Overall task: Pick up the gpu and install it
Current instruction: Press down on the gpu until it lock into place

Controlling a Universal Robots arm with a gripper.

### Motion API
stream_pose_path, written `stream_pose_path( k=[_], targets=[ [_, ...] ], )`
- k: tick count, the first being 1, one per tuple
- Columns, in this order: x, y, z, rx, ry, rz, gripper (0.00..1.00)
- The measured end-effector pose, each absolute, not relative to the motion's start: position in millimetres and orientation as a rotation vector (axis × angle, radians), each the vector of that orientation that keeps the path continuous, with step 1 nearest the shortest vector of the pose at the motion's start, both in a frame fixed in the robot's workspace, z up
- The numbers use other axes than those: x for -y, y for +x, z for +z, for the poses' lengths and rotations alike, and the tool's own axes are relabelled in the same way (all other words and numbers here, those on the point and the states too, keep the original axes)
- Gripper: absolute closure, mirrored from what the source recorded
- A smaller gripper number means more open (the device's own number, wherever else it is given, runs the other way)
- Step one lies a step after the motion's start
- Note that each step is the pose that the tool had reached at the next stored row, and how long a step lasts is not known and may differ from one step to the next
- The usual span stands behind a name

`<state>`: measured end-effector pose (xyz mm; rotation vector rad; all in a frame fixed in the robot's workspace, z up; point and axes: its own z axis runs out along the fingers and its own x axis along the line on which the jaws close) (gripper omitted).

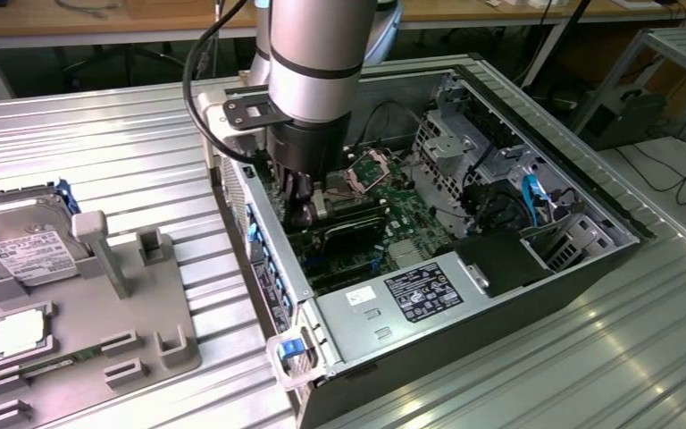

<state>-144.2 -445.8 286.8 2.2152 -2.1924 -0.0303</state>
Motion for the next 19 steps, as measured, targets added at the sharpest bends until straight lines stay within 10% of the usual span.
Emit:
stream_pose_path(
  k=[19],
  targets=[
    [445, -145, 269, 2.193, 2.216, -0.032, 0.89]
  ],
)
